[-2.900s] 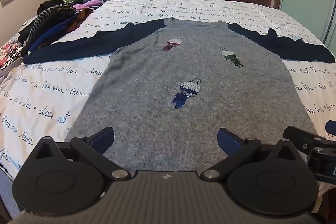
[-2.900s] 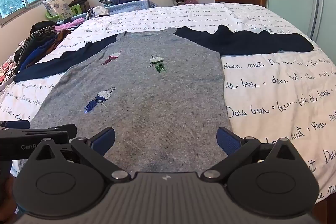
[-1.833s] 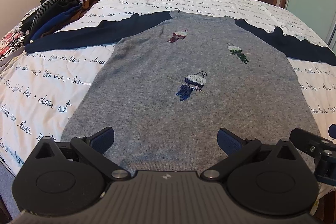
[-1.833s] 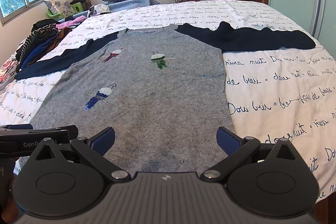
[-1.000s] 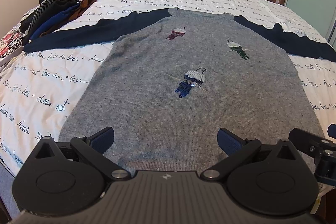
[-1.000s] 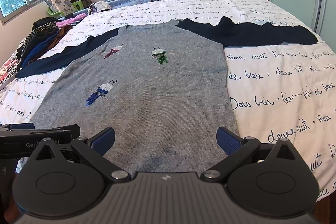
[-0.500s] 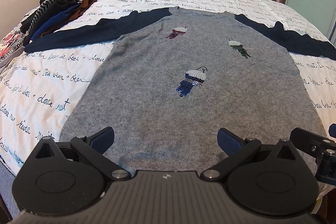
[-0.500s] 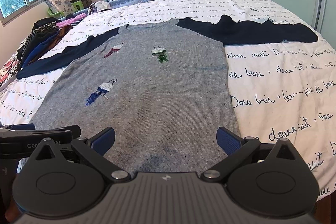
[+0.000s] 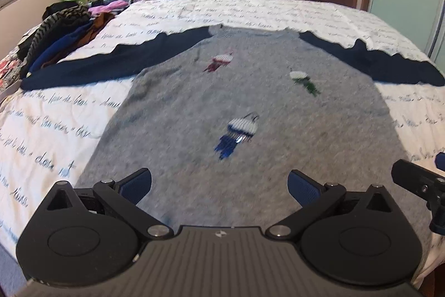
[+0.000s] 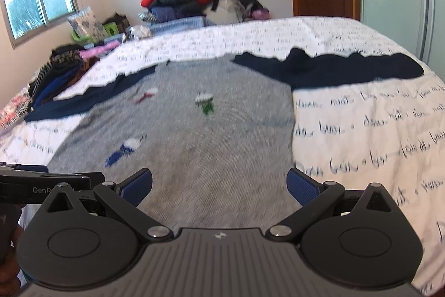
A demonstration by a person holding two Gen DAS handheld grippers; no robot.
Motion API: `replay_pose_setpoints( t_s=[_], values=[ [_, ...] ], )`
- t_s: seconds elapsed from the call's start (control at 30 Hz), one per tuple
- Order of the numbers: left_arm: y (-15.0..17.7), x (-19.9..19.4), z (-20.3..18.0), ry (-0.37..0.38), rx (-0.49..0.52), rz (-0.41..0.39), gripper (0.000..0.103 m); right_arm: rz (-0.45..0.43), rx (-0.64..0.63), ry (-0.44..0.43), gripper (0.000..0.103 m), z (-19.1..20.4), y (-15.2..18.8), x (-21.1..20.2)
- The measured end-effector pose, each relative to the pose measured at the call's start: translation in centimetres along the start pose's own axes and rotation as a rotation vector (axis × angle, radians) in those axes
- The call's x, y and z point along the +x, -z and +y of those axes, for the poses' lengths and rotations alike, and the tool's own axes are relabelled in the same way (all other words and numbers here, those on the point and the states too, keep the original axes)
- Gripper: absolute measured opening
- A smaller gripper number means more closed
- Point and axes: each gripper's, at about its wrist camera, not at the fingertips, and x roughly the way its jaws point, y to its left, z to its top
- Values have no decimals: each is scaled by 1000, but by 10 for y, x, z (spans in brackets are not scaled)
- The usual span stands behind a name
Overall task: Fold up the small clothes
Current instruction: 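Grasp the navy sleeve cuff with the right gripper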
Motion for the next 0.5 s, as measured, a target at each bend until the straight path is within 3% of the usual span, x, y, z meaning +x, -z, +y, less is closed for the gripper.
replay_pose_setpoints(
  t_s=[0.23, 0.33, 0.37, 0.5],
  values=[
    [-22, 12, -25, 17, 59, -55, 103, -35, 155, -89, 103, -69, -27, 20],
    [-30, 20, -34, -3, 86, -82, 103, -70, 268, -65, 103, -131, -48, 37],
    [-33, 23, -36, 5, 93, -89, 103, -70, 268, -65, 103, -131, -48, 37],
    [-42, 38, -40, 59, 65, -79, 103, -91, 415, -54, 103, -203, -68, 61]
  ],
)
